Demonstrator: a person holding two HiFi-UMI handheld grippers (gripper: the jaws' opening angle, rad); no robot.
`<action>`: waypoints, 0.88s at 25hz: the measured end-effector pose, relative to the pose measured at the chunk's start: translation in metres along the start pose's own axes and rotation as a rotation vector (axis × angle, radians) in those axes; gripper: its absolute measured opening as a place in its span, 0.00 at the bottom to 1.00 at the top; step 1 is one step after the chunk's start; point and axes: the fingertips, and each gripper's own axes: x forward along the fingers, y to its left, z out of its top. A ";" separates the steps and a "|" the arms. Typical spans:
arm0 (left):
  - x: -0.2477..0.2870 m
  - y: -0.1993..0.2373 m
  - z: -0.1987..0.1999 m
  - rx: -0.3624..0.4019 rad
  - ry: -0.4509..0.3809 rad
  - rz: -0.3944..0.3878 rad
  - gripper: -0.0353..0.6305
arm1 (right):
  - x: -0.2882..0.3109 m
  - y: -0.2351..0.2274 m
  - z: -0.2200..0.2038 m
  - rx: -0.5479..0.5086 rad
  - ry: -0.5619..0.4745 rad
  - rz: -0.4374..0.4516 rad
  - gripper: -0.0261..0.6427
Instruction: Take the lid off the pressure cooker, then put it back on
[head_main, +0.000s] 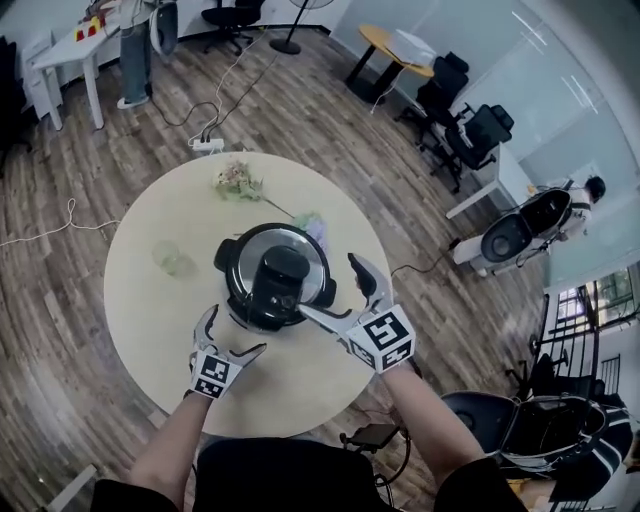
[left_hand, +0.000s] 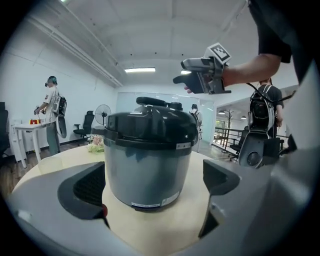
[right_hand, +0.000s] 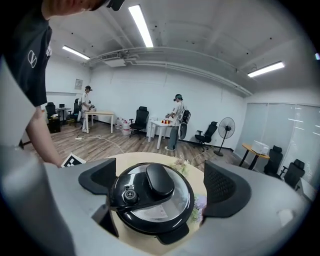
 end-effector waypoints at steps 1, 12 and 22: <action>0.005 0.001 -0.002 0.002 0.009 0.001 0.94 | 0.007 -0.002 -0.001 -0.006 0.011 0.022 0.88; 0.043 0.010 -0.026 -0.022 0.055 0.024 0.94 | 0.075 0.004 -0.029 -0.141 0.227 0.298 0.85; 0.048 0.013 -0.026 -0.022 0.030 0.057 0.94 | 0.117 0.020 -0.049 -0.277 0.469 0.499 0.67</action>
